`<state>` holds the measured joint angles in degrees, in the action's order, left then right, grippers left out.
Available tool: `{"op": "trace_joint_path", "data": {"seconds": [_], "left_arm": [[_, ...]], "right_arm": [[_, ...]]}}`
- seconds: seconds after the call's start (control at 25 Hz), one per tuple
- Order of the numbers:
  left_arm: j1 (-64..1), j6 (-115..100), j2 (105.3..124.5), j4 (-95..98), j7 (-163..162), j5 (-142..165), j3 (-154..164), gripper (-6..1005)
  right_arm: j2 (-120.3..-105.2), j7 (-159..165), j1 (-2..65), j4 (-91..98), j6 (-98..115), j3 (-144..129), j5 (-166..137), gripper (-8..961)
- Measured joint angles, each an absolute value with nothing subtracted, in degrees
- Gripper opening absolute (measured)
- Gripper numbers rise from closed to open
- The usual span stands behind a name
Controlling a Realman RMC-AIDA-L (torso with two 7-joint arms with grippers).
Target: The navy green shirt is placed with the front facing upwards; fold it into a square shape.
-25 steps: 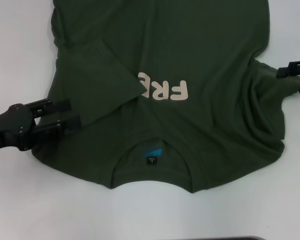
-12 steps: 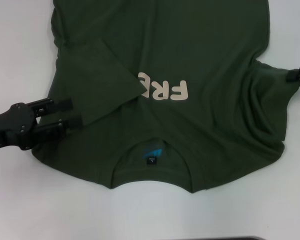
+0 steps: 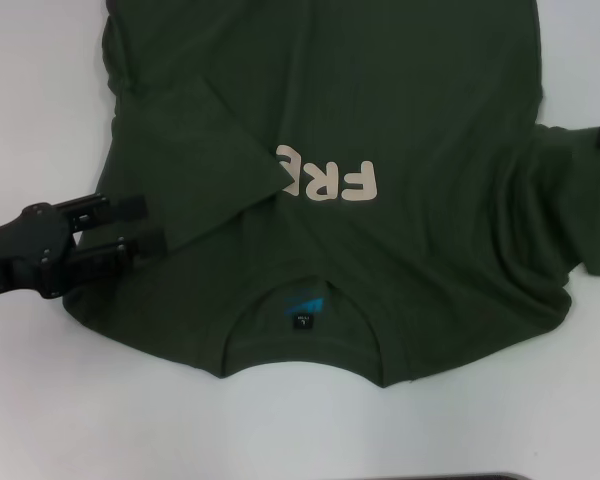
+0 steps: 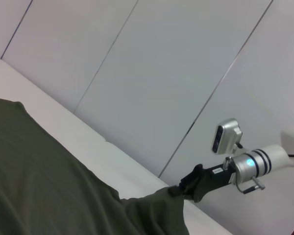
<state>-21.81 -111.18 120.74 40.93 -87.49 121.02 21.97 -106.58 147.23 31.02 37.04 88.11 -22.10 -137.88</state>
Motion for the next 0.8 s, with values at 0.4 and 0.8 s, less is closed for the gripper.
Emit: {"op": "trace_joint_path", "data": {"seconds": [0.4, 0.8], "left_arm": [[-21.98, -111.25, 120.83, 40.94, -88.43, 121.02, 21.97, 716], [-22.26, -111.32, 120.83, 41.05, -89.01, 120.82, 21.83, 716]], "right_arm": [[-106.28, 148.26, 32.11, 38.57, 88.11, -20.80, -137.02, 22], [-106.75, 148.53, 34.28, 36.79, 89.47, -22.30, -134.20, 22]]}}
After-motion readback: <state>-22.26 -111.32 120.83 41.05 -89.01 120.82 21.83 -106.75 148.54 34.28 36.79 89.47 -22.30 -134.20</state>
